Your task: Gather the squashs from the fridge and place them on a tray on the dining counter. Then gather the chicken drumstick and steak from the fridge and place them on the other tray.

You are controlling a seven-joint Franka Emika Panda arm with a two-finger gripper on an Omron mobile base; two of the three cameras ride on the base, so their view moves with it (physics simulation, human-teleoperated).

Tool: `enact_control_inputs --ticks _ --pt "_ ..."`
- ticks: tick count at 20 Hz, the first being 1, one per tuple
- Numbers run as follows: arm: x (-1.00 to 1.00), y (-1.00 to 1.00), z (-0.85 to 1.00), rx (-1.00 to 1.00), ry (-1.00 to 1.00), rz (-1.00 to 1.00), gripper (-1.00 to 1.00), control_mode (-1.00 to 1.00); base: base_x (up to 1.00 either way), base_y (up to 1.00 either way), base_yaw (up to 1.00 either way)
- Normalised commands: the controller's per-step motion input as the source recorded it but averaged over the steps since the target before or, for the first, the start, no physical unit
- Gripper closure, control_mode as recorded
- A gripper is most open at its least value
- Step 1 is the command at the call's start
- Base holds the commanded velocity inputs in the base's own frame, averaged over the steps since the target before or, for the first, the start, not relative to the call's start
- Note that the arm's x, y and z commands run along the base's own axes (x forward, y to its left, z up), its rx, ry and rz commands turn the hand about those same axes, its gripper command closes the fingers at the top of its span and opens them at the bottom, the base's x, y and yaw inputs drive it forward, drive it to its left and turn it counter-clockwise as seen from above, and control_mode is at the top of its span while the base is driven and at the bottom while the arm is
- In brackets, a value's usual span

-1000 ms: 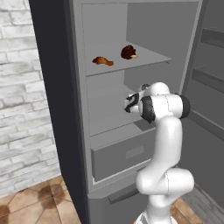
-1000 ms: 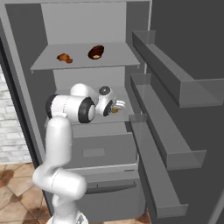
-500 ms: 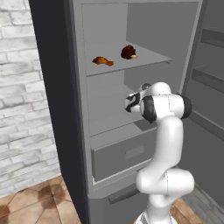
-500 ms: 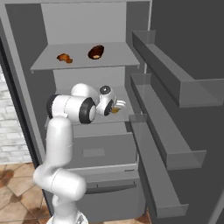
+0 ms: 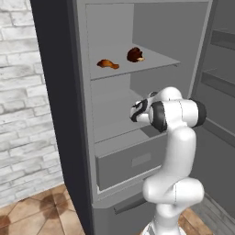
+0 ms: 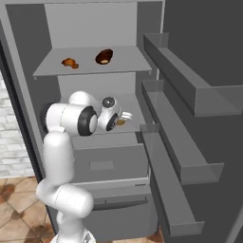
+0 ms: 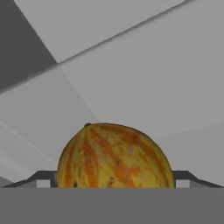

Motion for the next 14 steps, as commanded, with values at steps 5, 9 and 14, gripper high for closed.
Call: enact_control_inputs --ticks 5,9,14 --pt "-0.78 -0.03 0.29 0.04 -0.07 -0.02 1.0 -1.0 0.0 0.0 0.0" --pt "-0.71 -0.16 0.65 0.04 -0.02 -0.03 1.0 -1.0 0.0 0.0 0.0" --pt "-0.68 -0.25 0.74 0.01 0.0 -0.04 1.0 -1.0 0.0 0.0 0.0"
